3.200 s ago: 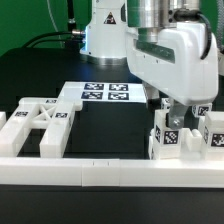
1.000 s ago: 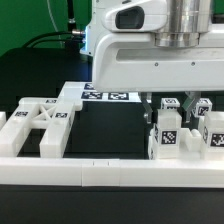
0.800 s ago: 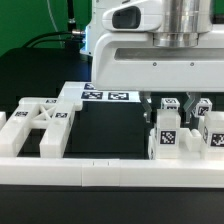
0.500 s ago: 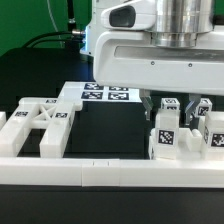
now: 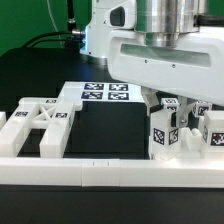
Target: Assemble chair
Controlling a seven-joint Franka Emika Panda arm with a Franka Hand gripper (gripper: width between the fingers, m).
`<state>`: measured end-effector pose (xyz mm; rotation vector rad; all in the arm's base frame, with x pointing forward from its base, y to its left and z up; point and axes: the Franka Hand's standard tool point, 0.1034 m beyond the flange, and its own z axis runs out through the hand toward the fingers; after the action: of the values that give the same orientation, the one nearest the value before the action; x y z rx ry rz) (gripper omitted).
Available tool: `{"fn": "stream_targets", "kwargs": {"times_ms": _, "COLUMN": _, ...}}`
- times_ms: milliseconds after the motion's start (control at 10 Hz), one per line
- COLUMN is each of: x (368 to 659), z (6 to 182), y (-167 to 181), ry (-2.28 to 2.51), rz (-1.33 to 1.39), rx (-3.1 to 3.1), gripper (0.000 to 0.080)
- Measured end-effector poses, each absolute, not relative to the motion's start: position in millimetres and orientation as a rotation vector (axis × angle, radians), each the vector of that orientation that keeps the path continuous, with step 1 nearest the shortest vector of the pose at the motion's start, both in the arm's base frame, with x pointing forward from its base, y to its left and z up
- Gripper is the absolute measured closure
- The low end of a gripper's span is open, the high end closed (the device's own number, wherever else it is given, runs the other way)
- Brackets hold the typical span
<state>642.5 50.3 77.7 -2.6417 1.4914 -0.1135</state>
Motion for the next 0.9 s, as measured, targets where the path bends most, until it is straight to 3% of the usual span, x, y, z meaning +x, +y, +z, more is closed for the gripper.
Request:
{"fn": "stream_targets", "kwargs": {"times_ms": 400, "x": 642.8, "z": 77.8, "y": 51.4, "ry": 1.878, "rz": -0.086, "rx": -2.361, "gripper": 0.0512}}
{"fn": "stream_targets", "kwargs": {"times_ms": 700, "x": 642.6, "z": 77.0, "y": 50.9, "ry": 1.831, "rz": -0.089, "rx": -2.400, "gripper": 0.0507}}
{"fn": "stream_targets", "kwargs": {"times_ms": 800, "x": 642.8, "z": 76.9, "y": 49.2, "ry": 1.790, "rz": -0.092, "rx": -2.432, "gripper": 0.0299}}
{"fn": "stream_targets", "kwargs": {"times_ms": 900, "x": 642.6, "z": 76.8, "y": 49.3, "ry": 1.691, "rz": -0.102, "rx": -2.511, "gripper": 0.0182}}
